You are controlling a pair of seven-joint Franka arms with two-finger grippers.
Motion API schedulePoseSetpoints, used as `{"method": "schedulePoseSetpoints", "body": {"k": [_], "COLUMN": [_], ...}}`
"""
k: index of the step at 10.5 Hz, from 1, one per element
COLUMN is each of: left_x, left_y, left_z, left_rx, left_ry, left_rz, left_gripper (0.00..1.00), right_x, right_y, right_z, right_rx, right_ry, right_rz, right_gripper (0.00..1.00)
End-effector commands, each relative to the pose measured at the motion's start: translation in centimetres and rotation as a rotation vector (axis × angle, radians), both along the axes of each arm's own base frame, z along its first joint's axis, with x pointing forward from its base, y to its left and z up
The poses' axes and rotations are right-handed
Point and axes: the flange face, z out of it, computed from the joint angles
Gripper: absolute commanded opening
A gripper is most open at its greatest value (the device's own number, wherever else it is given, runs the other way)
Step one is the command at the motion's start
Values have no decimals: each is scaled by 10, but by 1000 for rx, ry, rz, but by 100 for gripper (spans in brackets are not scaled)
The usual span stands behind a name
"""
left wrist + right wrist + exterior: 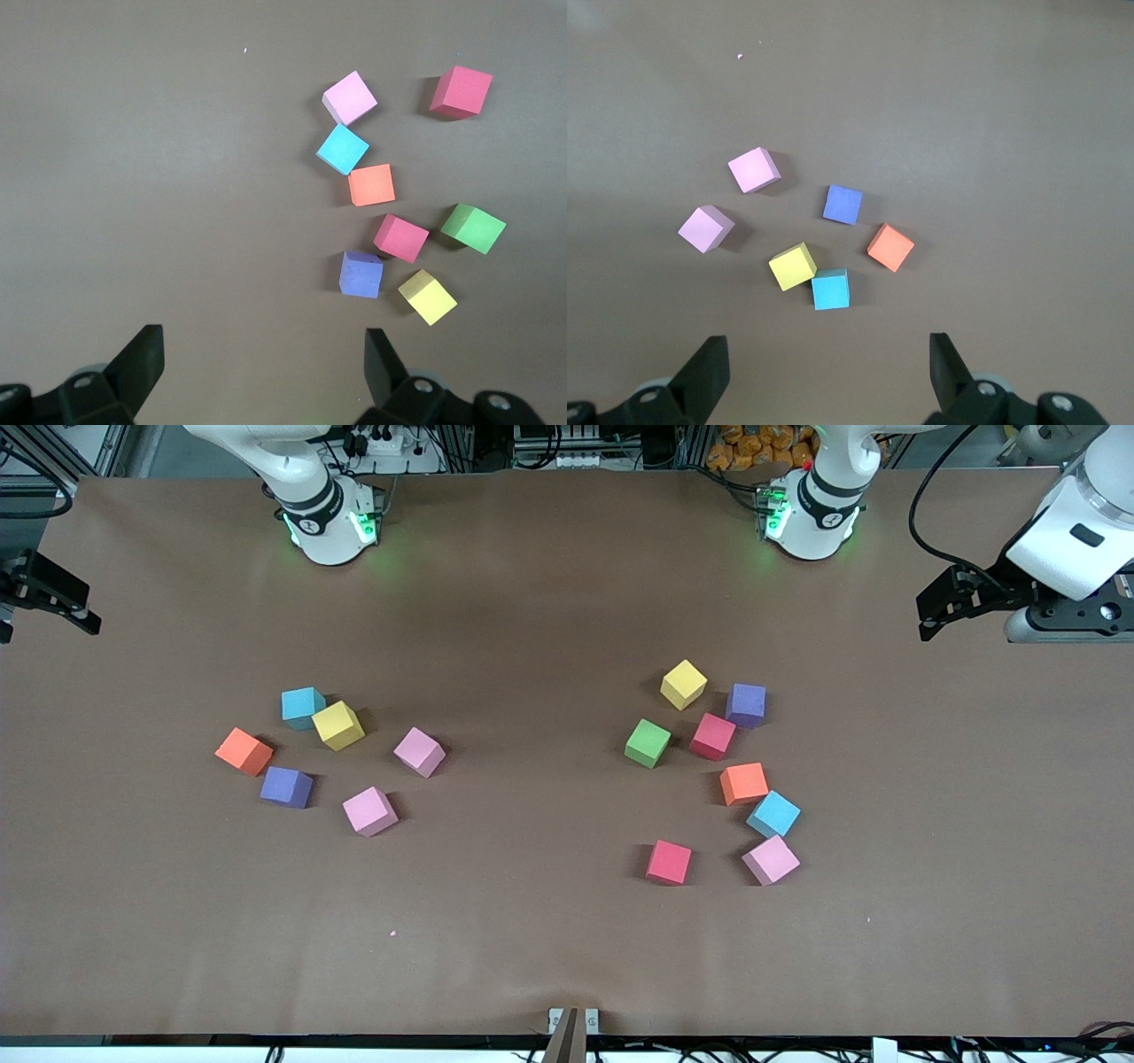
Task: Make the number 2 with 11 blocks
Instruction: 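Reach the right gripper to yellow cube while the left gripper reaches pink cube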
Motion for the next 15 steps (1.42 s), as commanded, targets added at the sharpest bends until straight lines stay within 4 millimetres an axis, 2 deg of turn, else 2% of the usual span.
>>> {"method": "schedulePoseSetpoints", "body": {"k": [1,4,6,8,10,11,12,14,15], "left_x": [-5,-1,19,60,96,112,126,145,152], "left_y": [1,1,-4,-9,-30,-42,-52,-61,-66], "left_z": [1,-8,-34,-91,-149,-179,-204,-250,-274], "left_rx": [-16,-19,-18,-24,-45,-56,-62,-44,-33], "left_ry": [-2,15,36,45,11,-8,-26,-3,-3], "left_rz": [-9,-6,-8,-13,-29,-11,54,196,284], "left_gripper": [100,100,100,100,100,100,100,100,100], "right_x": [2,5,18,41,67,69,61,42,32], "right_y": [-8,-7,3,40,64,73,86,123,126], "right_z": [3,-2,-22,-75,-151,-195,-235,-281,-306], "right_rx": [-3,-2,-1,-4,-11,-14,-17,-29,-32], "right_ry": [-4,5,42,138,241,256,270,316,339], "right_rz": [1,1,21,84,120,134,156,220,229], "right_gripper": [100,100,100,100,100,100,100,100,100]}}
